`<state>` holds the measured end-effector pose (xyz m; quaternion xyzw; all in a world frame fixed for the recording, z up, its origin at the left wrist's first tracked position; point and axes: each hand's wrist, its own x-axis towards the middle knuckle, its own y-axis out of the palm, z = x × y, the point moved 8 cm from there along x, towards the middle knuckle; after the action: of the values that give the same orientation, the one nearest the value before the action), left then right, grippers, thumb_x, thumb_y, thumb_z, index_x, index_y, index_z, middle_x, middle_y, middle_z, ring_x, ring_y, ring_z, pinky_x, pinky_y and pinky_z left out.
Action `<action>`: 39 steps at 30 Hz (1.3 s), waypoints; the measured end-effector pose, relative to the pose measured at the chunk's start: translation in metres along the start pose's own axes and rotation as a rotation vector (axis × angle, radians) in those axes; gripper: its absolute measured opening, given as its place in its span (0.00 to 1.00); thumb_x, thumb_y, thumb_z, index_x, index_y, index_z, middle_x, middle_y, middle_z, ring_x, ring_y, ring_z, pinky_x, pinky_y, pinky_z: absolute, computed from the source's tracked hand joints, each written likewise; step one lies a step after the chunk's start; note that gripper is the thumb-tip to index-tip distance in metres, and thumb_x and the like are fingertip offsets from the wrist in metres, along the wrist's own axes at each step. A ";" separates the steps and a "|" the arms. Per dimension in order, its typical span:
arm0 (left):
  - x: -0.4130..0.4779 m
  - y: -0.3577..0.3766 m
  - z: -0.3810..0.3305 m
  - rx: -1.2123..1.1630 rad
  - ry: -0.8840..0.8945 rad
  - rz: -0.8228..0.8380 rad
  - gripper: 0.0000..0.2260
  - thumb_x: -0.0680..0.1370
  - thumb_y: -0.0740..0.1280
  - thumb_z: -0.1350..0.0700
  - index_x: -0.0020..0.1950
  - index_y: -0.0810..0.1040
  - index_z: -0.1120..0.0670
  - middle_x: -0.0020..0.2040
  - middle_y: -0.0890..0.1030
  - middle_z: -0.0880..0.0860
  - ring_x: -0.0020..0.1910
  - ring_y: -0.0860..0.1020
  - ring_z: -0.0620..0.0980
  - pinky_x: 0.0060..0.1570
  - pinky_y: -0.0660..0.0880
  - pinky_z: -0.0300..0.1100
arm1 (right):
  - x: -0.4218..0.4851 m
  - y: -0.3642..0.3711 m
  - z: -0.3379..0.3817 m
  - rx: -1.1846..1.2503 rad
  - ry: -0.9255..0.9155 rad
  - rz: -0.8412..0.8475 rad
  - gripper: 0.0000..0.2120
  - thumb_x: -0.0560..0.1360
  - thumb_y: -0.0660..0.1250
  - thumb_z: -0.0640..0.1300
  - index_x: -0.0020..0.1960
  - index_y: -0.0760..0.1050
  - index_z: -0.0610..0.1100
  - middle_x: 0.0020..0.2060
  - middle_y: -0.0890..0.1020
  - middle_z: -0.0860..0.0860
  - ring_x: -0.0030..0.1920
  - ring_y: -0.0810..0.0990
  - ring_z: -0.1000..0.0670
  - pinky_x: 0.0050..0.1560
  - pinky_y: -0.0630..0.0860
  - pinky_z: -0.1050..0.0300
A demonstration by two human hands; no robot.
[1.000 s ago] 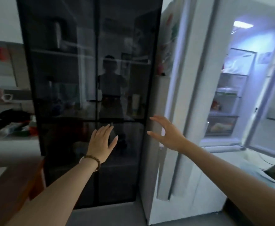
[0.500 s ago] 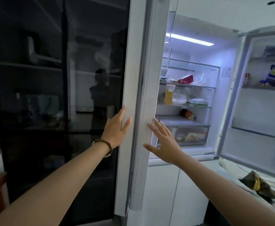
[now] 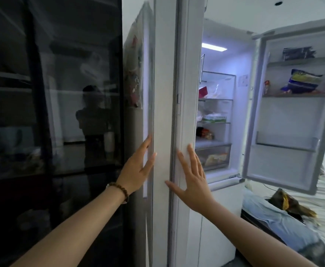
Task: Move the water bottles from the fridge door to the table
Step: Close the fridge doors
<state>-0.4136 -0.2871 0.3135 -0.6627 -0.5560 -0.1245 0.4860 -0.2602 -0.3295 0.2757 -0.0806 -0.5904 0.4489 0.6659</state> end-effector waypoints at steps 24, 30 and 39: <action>0.169 0.239 0.047 0.406 -0.022 -0.063 0.27 0.80 0.52 0.44 0.73 0.38 0.39 0.75 0.39 0.43 0.76 0.44 0.47 0.73 0.42 0.48 | 0.097 -0.049 -0.301 0.557 0.303 -0.171 0.40 0.69 0.74 0.49 0.74 0.56 0.52 0.60 0.67 0.48 0.60 0.72 0.50 0.64 0.71 0.49; 0.199 0.262 0.082 0.531 -0.157 -0.095 0.29 0.80 0.53 0.45 0.72 0.35 0.40 0.74 0.35 0.43 0.76 0.40 0.49 0.73 0.37 0.49 | 0.146 -0.031 -0.370 0.675 0.317 -0.087 0.35 0.71 0.73 0.43 0.73 0.60 0.47 0.61 0.70 0.40 0.57 0.75 0.42 0.60 0.74 0.43; 0.275 0.266 0.141 0.764 -0.127 -0.292 0.28 0.79 0.47 0.42 0.75 0.41 0.45 0.77 0.42 0.51 0.75 0.38 0.50 0.72 0.33 0.54 | 0.201 0.013 -0.411 0.316 0.098 -0.263 0.47 0.71 0.71 0.49 0.75 0.40 0.53 0.74 0.50 0.54 0.74 0.49 0.57 0.73 0.52 0.56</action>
<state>-0.1415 0.0171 0.3030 -0.3553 -0.6792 0.0645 0.6389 0.0659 -0.0092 0.2922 0.0808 -0.4849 0.4408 0.7510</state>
